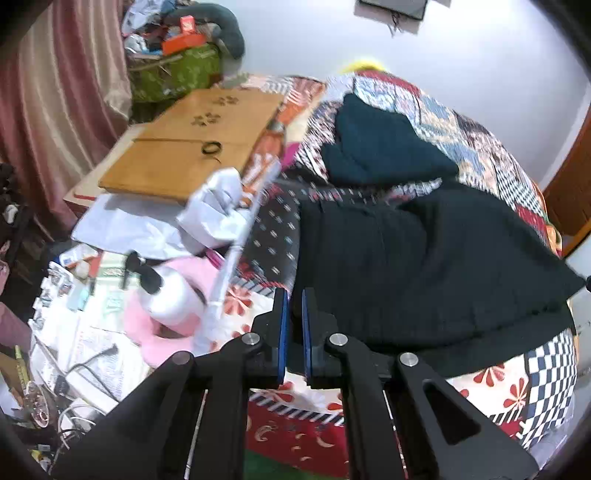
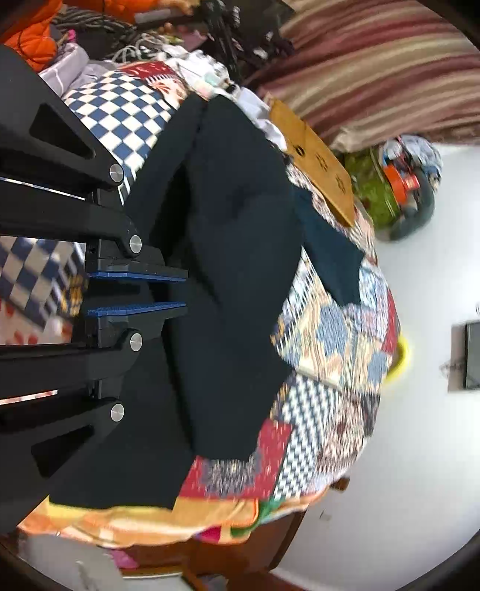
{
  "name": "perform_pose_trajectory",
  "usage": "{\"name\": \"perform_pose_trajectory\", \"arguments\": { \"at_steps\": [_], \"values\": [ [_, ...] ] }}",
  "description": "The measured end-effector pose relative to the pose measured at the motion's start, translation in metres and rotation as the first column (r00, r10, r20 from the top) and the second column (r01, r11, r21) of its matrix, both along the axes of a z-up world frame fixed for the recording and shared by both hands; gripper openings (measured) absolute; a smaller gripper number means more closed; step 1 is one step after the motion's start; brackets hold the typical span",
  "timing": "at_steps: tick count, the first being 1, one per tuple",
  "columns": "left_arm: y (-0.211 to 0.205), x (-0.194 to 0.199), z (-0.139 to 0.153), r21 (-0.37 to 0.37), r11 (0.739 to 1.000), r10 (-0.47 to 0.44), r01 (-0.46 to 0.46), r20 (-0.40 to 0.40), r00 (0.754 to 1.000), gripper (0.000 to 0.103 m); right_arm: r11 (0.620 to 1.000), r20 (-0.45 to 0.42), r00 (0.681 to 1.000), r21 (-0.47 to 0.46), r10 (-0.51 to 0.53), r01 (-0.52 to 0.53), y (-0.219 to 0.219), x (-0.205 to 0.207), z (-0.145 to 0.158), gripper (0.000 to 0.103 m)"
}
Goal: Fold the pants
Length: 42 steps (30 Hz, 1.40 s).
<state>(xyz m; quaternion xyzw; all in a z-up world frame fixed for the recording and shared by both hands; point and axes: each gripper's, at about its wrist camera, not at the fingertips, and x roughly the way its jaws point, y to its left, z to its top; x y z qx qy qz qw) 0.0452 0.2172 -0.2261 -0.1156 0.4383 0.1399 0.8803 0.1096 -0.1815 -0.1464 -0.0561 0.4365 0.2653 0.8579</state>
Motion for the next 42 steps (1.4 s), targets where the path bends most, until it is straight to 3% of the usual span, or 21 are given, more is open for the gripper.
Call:
{"name": "perform_pose_trajectory", "arguments": {
  "at_steps": [2, 4, 6, 9, 14, 22, 29, 33, 36, 39, 41, 42],
  "values": [
    [0.003, 0.001, 0.012, 0.019, 1.0, -0.002, 0.002, 0.022, 1.0, 0.014, 0.999, -0.005, 0.999, 0.006, -0.038, 0.038, -0.01, 0.006, 0.005, 0.019],
    [0.001, 0.008, 0.022, 0.05, 0.999, -0.006, 0.004, 0.03, 1.0, 0.044, 0.997, 0.01, 0.996, 0.0, -0.083, 0.083, -0.02, 0.016, 0.009, 0.044],
    [-0.001, 0.018, 0.03, 0.075, 0.997, -0.004, 0.0, 0.051, 0.999, 0.066, 0.993, 0.033, 0.993, -0.004, -0.114, 0.114, -0.023, 0.024, 0.012, 0.051],
    [-0.007, 0.041, 0.038, 0.065, 0.998, -0.028, 0.024, 0.066, 0.997, 0.072, 0.991, 0.03, 0.991, -0.028, -0.129, 0.13, -0.021, 0.041, 0.012, 0.054],
    [-0.022, 0.093, 0.04, 0.019, 0.997, -0.071, 0.07, 0.058, 0.996, 0.088, 0.991, 0.017, 0.993, -0.065, -0.12, 0.12, -0.007, 0.077, 0.005, 0.067],
    [-0.044, 0.162, 0.022, 0.015, 0.993, -0.118, 0.118, -0.004, 0.993, 0.095, 0.987, 0.002, 0.997, -0.143, -0.073, 0.073, 0.019, 0.151, -0.024, 0.067],
    [-0.064, 0.195, -0.015, 0.021, 0.982, -0.186, 0.189, -0.102, 0.977, 0.095, 0.984, -0.139, 0.986, -0.164, -0.091, 0.067, 0.037, 0.213, -0.07, 0.067],
    [-0.074, 0.202, -0.028, 0.088, 0.972, -0.204, 0.217, -0.133, 0.97, 0.095, 0.98, -0.235, 0.968, -0.193, -0.09, 0.044, 0.044, 0.226, -0.103, 0.067],
    [-0.079, 0.205, -0.033, 0.101, 0.967, -0.218, 0.234, -0.148, 0.965, 0.095, 0.988, -0.254, 0.961, -0.129, -0.11, 0.079, 0.037, 0.23, -0.108, 0.066],
    [-0.085, 0.205, -0.033, 0.134, 0.961, -0.22, 0.241, -0.15, 0.964, 0.095, 0.988, -0.26, 0.957, -0.111, -0.133, 0.107, 0.03, 0.231, -0.11, 0.046],
    [-0.09, 0.204, -0.03, 0.139, 0.96, -0.225, 0.245, -0.143, 0.964, 0.095, 0.986, -0.239, 0.962, -0.133, -0.131, 0.101, 0.031, 0.227, -0.107, 0.027],
    [-0.09, 0.204, -0.027, 0.135, 0.959, -0.229, 0.248, -0.14, 0.963, 0.095, 0.983, -0.23, 0.964, -0.151, -0.133, 0.1, 0.032, 0.226, -0.106, 0.012]
  ]
}}
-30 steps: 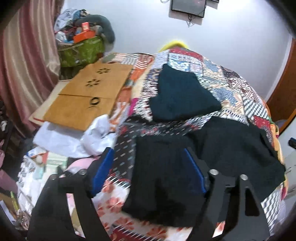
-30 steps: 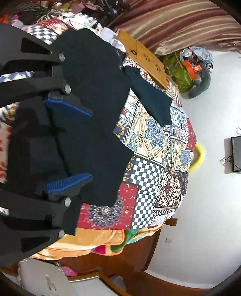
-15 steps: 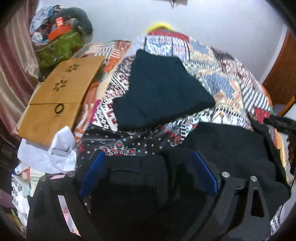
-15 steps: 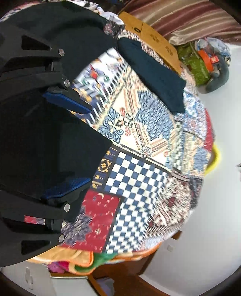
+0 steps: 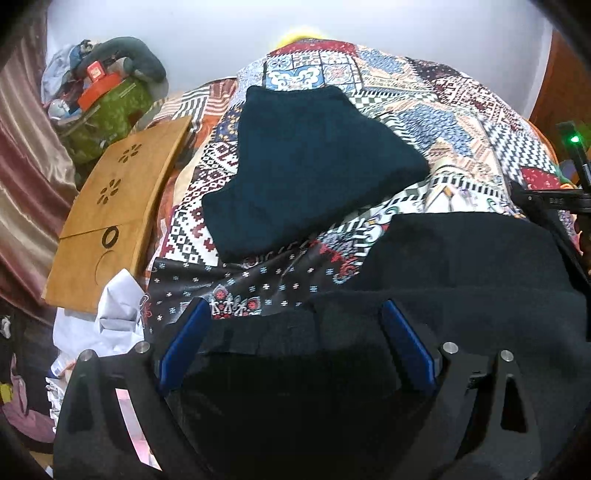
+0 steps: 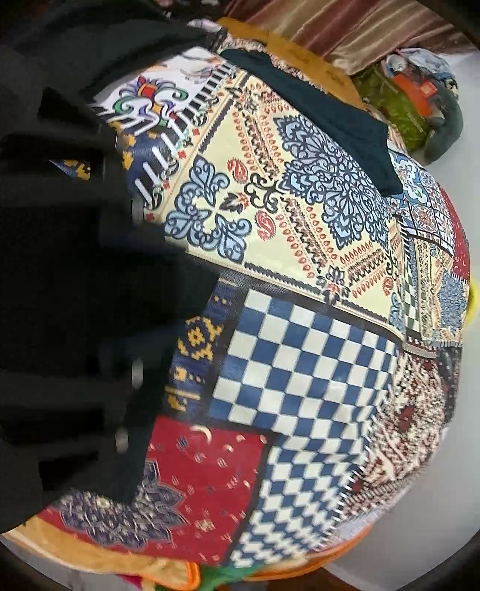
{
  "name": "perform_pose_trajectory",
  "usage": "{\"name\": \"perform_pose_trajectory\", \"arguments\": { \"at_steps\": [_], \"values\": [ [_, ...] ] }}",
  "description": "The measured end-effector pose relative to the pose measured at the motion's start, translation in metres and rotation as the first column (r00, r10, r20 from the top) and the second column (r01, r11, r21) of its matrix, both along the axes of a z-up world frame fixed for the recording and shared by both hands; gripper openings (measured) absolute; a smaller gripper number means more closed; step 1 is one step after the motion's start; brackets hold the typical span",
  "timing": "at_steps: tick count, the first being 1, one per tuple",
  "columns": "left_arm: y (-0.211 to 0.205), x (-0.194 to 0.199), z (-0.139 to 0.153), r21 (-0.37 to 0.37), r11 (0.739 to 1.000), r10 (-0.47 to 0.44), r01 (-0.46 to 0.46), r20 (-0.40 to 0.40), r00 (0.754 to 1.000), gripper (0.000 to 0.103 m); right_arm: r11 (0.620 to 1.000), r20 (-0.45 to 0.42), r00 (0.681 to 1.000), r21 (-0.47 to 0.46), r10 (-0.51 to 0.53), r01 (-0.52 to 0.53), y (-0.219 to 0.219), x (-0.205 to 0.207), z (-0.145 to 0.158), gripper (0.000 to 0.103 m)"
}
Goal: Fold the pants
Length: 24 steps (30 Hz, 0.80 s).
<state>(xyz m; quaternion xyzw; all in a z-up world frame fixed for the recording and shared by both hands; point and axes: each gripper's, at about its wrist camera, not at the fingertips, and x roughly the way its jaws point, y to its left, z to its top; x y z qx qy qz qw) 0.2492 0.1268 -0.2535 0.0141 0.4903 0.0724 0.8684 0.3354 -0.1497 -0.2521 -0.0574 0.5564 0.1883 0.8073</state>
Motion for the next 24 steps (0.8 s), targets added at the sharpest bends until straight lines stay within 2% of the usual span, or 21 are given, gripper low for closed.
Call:
{"name": "perform_pose_trajectory", "arguments": {
  "at_steps": [3, 6, 13, 16, 21, 24],
  "values": [
    [-0.008, -0.002, 0.008, -0.005, 1.0, -0.016, 0.016, 0.007, 1.0, 0.095, 1.0, 0.003, 1.0, -0.001, 0.006, -0.006, -0.007, -0.004, 0.007, 0.009],
    [-0.02, -0.004, 0.02, 0.002, 0.999, -0.047, 0.047, 0.02, 0.999, 0.095, 0.999, 0.042, 0.999, 0.027, -0.021, 0.02, -0.03, -0.016, 0.027, 0.009],
    [-0.068, -0.006, 0.032, -0.024, 0.988, -0.154, 0.155, 0.02, 0.988, 0.095, 0.989, 0.2, 0.973, 0.121, -0.111, 0.087, -0.102, -0.068, 0.114, 0.009],
    [-0.09, -0.004, 0.027, -0.004, 0.984, -0.178, 0.178, 0.0, 0.984, 0.096, 0.981, 0.258, 0.955, 0.162, -0.149, 0.109, -0.128, -0.081, 0.151, 0.009],
    [-0.134, -0.003, 0.022, -0.021, 0.965, -0.262, 0.262, -0.041, 0.964, 0.096, 0.975, 0.35, 0.919, 0.188, -0.18, 0.119, -0.16, -0.101, 0.186, 0.009],
    [-0.167, -0.007, 0.018, -0.045, 0.94, -0.34, 0.337, -0.074, 0.938, 0.096, 0.975, 0.368, 0.911, 0.187, -0.186, 0.124, -0.177, -0.113, 0.189, 0.009]
  ]
}}
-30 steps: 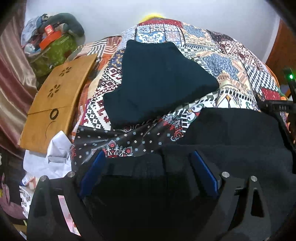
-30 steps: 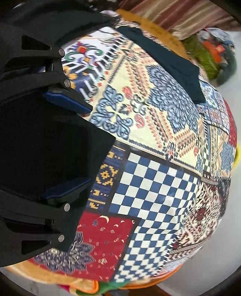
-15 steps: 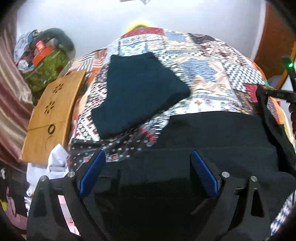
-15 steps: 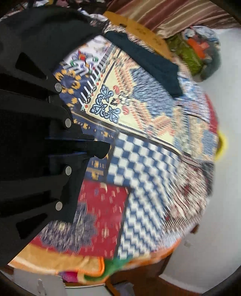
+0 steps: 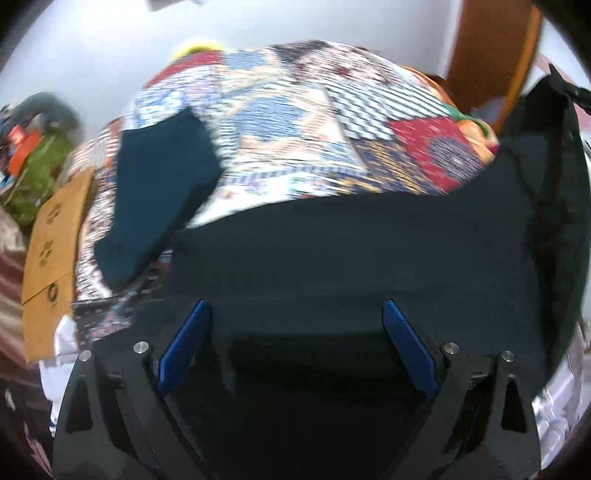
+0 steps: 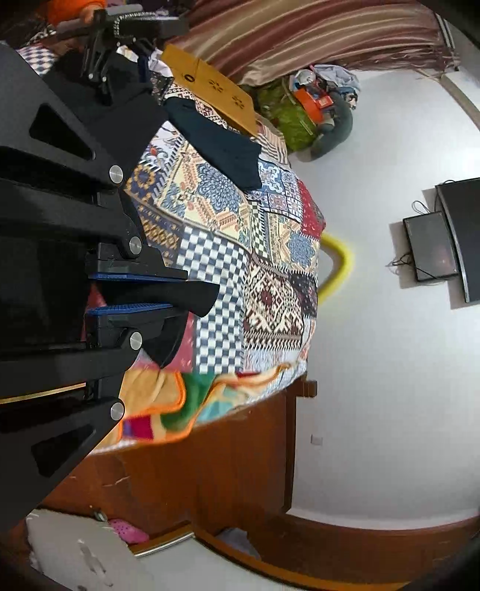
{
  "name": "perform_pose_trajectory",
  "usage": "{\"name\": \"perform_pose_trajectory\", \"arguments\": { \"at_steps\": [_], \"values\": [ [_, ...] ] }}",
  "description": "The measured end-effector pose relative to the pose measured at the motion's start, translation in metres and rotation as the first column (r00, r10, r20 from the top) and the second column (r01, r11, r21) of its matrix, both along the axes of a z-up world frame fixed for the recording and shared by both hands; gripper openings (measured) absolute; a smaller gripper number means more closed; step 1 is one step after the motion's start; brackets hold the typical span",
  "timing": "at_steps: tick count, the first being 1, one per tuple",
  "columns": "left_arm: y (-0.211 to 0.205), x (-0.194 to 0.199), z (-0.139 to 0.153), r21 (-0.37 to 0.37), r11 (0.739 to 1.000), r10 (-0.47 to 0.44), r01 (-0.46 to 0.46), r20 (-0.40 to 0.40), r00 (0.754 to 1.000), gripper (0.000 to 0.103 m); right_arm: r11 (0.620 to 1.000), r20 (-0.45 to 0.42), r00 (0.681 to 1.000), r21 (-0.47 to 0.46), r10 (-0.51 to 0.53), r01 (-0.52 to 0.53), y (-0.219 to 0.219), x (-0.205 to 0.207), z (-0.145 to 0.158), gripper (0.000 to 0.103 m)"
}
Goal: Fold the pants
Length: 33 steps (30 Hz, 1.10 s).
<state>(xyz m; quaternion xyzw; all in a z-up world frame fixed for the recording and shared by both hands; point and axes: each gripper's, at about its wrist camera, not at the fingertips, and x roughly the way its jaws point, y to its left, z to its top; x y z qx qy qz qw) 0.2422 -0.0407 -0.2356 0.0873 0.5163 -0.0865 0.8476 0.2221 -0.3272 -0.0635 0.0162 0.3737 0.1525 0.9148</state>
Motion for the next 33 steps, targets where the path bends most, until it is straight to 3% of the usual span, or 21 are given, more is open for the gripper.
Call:
{"name": "perform_pose_trajectory", "arguments": {
  "at_steps": [5, 10, 15, 19, 22, 25, 30, 33],
  "values": [
    [-0.045, -0.009, -0.013, 0.024, 0.996, -0.09, 0.09, -0.032, 0.995, 0.096, 1.0, -0.04, 0.999, -0.016, -0.024, 0.023, -0.019, -0.019, -0.025, 0.009],
    [-0.068, -0.012, -0.018, 0.019, 0.993, -0.114, 0.115, -0.032, 0.993, 0.096, 0.995, -0.143, 0.986, -0.062, -0.088, 0.079, -0.038, -0.044, -0.082, 0.01],
    [-0.076, -0.009, -0.021, -0.02, 0.994, -0.109, 0.108, -0.045, 0.993, 0.099, 0.986, -0.259, 0.952, -0.015, -0.164, 0.166, -0.056, -0.068, -0.136, 0.012],
    [-0.082, -0.014, -0.022, -0.024, 0.991, -0.133, 0.132, -0.04, 0.99, 0.099, 0.982, -0.323, 0.928, -0.026, -0.185, 0.187, -0.06, -0.084, -0.158, 0.019],
    [-0.081, -0.016, -0.019, -0.043, 0.989, -0.142, 0.14, -0.037, 0.989, 0.099, 0.977, -0.314, 0.926, -0.105, -0.21, 0.186, -0.057, -0.092, -0.156, 0.035],
    [-0.072, -0.019, -0.01, -0.077, 0.989, -0.125, 0.124, -0.018, 0.992, 0.099, 0.968, -0.276, 0.933, -0.167, -0.229, 0.188, -0.057, -0.096, -0.141, 0.038],
    [-0.035, -0.023, 0.022, -0.122, 0.991, -0.044, 0.051, 0.066, 0.997, 0.099, 0.974, -0.202, 0.963, -0.171, -0.18, 0.147, -0.041, -0.089, -0.1, 0.039],
    [0.003, -0.025, 0.044, -0.13, 0.991, 0.026, -0.009, 0.128, 0.991, 0.099, 0.982, -0.14, 0.984, -0.166, -0.111, 0.087, -0.013, -0.076, -0.076, 0.049]
  ]
}}
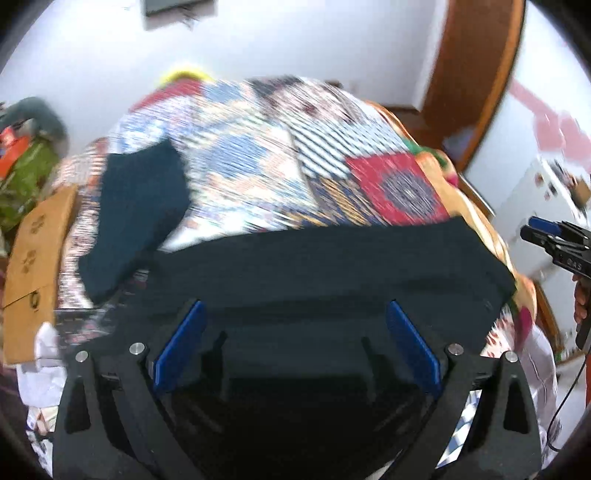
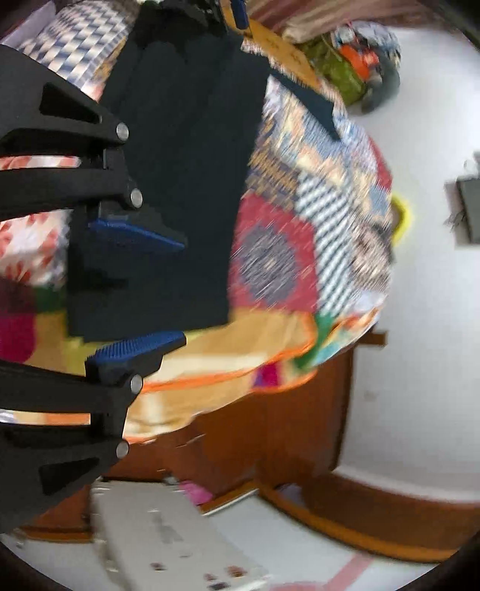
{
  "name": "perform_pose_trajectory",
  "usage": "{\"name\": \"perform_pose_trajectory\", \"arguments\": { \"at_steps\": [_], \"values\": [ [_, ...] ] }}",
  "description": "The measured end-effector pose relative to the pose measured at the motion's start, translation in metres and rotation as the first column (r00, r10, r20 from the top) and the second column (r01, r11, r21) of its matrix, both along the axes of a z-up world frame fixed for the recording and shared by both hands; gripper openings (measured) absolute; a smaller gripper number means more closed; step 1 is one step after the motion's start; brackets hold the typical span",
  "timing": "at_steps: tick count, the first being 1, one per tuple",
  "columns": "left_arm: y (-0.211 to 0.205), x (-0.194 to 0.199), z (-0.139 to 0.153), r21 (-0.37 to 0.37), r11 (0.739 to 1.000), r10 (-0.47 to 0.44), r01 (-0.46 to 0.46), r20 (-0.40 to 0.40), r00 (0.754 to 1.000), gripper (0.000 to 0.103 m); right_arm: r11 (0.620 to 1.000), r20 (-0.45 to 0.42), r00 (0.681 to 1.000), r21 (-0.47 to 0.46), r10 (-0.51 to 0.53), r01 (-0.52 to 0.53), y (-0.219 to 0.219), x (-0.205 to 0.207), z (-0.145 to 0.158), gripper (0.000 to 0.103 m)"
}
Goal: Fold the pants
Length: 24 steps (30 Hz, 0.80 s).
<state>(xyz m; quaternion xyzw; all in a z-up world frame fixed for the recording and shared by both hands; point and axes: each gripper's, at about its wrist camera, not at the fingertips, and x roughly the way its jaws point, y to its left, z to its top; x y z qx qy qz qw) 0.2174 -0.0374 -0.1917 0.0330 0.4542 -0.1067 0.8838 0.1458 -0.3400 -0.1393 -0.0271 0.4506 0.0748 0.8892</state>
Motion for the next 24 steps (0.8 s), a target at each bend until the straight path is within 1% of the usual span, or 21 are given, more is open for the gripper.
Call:
{"name": "perform_pose_trajectory", "arguments": {
  "at_steps": [1, 4, 5, 6, 7, 9, 10, 12, 15, 16, 21, 22, 23, 24],
  "values": [
    [0.021, 0.0, 0.007, 0.008, 0.999, 0.041, -0.041, 0.021, 0.999, 0.099, 1.0, 0.023, 0.999, -0.001, 0.029, -0.029, 0.013, 0.005, 0.007, 0.052],
    [0.069, 0.002, 0.014, 0.035, 0.989, 0.139, -0.141, 0.042, 0.989, 0.099, 0.992, 0.074, 0.989, 0.002, 0.128, -0.128, 0.054, 0.018, 0.022, 0.053],
    [0.095, 0.002, 0.015, 0.047, 0.98, 0.19, -0.192, 0.043, 0.981, 0.099, 0.987, 0.085, 0.984, -0.001, 0.158, -0.159, 0.068, 0.021, 0.025, 0.053],
    [0.109, 0.002, 0.014, 0.052, 0.975, 0.215, -0.217, 0.041, 0.976, 0.099, 0.98, 0.097, 0.975, -0.007, 0.2, -0.2, 0.088, 0.025, 0.028, 0.053],
    [0.133, 0.002, 0.012, 0.061, 0.963, 0.26, -0.261, 0.038, 0.965, 0.099, 0.973, 0.102, 0.968, -0.01, 0.229, -0.23, 0.101, 0.029, 0.03, 0.053],
    [0.164, 0.001, 0.005, 0.077, 0.946, 0.315, -0.316, 0.027, 0.949, 0.099, 0.956, 0.105, 0.951, -0.011, 0.292, -0.293, 0.131, 0.037, 0.031, 0.053],
    [0.185, 0.001, -0.002, 0.086, 0.932, 0.353, -0.353, 0.014, 0.936, 0.099, 0.945, 0.102, 0.94, -0.007, 0.327, -0.328, 0.146, 0.043, 0.029, 0.053],
    [0.213, -0.001, -0.016, 0.093, 0.913, 0.4, -0.397, -0.015, 0.916, 0.099, 0.918, 0.091, 0.914, -0.003, 0.394, -0.396, 0.181, 0.051, 0.025, 0.053],
    [0.241, -0.003, -0.039, 0.106, 0.894, 0.443, -0.436, -0.057, 0.895, 0.099, 0.884, 0.067, 0.882, -0.009, 0.467, -0.468, 0.223, 0.062, 0.013, 0.053],
    [0.252, -0.004, -0.051, 0.11, 0.887, 0.457, -0.448, -0.079, 0.886, 0.099, 0.868, 0.051, 0.867, -0.007, 0.496, -0.497, 0.239, 0.067, 0.007, 0.053],
    [0.277, -0.004, -0.094, 0.124, 0.876, 0.481, -0.466, -0.159, 0.862, 0.099, 0.806, -0.019, 0.806, 0.028, 0.592, -0.592, 0.295, 0.087, -0.014, 0.053],
    [0.282, -0.004, -0.104, 0.116, 0.874, 0.486, -0.472, -0.18, 0.855, 0.099, 0.792, -0.036, 0.792, 0.042, 0.61, -0.609, 0.306, 0.091, -0.018, 0.053],
    [0.284, -0.005, -0.108, 0.102, 0.873, 0.488, -0.477, -0.193, 0.851, 0.099, 0.782, -0.053, 0.78, 0.057, 0.624, -0.621, 0.317, 0.096, -0.023, 0.053],
    [0.286, -0.005, -0.112, 0.072, 0.874, 0.484, -0.48, -0.208, 0.85, 0.099, 0.771, -0.073, 0.768, 0.073, 0.637, -0.632, 0.327, 0.101, -0.029, 0.053]
  ]
}}
